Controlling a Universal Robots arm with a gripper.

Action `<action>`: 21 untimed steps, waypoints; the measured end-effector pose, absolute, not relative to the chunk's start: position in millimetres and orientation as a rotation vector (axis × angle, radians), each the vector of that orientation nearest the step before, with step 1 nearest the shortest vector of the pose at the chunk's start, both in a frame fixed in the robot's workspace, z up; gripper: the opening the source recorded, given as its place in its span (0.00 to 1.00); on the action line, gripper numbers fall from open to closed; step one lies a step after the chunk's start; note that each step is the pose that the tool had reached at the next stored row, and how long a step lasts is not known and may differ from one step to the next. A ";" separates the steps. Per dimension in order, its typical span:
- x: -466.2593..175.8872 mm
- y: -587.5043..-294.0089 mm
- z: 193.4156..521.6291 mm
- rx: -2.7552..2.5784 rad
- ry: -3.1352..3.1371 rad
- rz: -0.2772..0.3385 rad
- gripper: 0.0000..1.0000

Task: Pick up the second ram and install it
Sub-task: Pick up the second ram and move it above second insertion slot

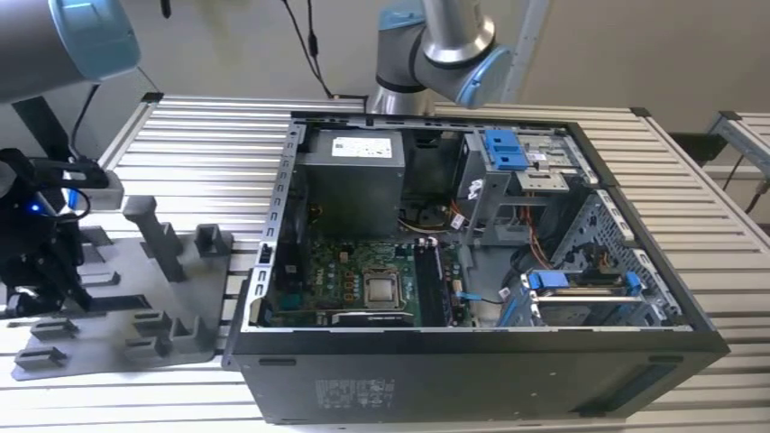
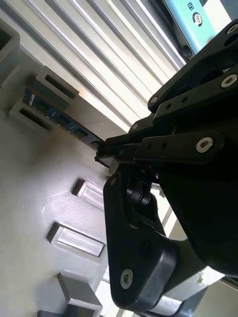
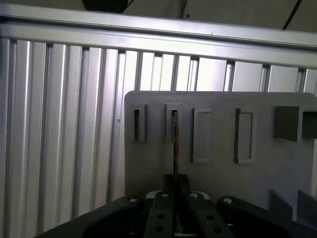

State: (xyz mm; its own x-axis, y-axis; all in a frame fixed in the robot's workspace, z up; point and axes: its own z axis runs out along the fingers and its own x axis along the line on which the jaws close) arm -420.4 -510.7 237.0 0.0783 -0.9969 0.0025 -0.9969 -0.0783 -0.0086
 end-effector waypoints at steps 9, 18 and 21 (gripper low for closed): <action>-420.4 -510.7 245.6 -2.275 2.160 -0.011 0.14; -420.4 -510.7 256.5 -2.273 2.160 -0.010 0.14; -420.1 -510.8 258.9 -2.272 2.160 -0.008 0.14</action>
